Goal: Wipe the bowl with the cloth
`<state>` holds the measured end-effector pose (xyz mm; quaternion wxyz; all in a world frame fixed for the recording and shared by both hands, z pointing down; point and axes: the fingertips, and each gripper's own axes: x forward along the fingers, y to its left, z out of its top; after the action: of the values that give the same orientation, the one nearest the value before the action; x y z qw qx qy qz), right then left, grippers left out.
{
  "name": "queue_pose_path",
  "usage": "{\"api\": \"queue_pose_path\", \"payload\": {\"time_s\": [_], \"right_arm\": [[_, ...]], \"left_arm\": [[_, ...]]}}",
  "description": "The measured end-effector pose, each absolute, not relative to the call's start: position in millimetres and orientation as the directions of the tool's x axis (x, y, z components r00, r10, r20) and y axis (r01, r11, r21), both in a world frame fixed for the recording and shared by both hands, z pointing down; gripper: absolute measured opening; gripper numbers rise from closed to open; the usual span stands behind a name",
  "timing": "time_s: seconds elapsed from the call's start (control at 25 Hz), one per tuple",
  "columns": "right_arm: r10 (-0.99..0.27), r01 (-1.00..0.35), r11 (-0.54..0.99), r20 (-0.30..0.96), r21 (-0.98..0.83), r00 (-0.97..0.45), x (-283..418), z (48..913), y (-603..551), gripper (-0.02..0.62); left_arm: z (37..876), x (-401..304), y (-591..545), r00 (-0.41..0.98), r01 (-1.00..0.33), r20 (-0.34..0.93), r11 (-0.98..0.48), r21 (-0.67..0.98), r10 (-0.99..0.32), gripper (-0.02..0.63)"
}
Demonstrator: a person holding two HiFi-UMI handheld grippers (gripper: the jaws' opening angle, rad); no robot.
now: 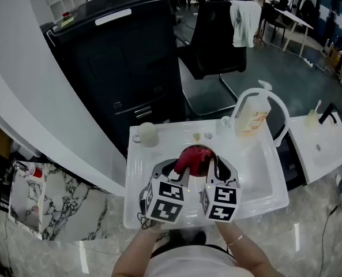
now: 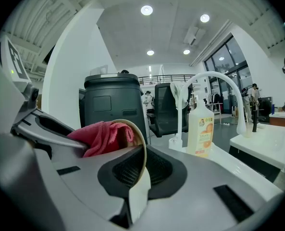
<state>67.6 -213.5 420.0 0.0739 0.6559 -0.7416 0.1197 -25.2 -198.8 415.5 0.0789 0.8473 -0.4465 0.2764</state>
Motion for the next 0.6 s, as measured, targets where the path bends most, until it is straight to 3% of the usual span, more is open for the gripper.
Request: {"api": "queue_pose_path", "payload": {"time_s": [0.6], "right_arm": [[-0.942, -0.986, 0.131, 0.296, -0.099, -0.155, 62, 423, -222, 0.015]], "left_arm": [[385, -47, -196, 0.439, -0.818, 0.455, -0.554, -0.154, -0.775, 0.12]]}}
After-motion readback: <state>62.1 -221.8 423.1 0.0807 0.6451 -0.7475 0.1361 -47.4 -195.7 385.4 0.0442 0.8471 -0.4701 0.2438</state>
